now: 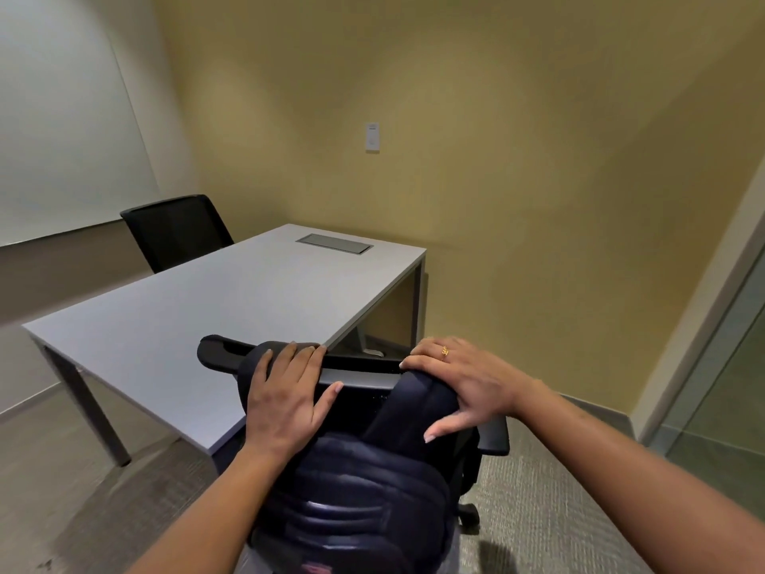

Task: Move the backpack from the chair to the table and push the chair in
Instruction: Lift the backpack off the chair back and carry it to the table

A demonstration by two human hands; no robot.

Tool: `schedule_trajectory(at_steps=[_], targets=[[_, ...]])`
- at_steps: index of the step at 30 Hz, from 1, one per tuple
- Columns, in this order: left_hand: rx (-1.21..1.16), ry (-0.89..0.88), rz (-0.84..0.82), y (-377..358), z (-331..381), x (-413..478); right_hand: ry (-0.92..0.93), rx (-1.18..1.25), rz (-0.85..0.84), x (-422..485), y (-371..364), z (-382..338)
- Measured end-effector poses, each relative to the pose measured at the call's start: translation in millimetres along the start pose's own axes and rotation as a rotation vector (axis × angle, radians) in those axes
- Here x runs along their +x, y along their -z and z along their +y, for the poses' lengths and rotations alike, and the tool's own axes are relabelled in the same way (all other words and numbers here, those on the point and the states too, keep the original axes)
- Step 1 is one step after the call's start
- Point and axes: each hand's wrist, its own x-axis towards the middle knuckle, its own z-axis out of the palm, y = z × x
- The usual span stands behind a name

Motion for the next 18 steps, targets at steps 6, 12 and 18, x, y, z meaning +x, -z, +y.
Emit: schedule_trajectory(at_steps=[6,12,18], targets=[[-0.017,0.016,0.039,-3.0,-0.6,1.5,-0.012,0.241,-0.231,3.0,10.8,29.0],[-0.005,0.008,0.076,-6.4,-1.3,2.4,0.041,0.243,-0.101,5.5,3.3,27.0],[-0.008,0.022,0.088,-5.2,0.2,-0.1,0.067,0.07,0.041,6.7,3.4,19.6]])
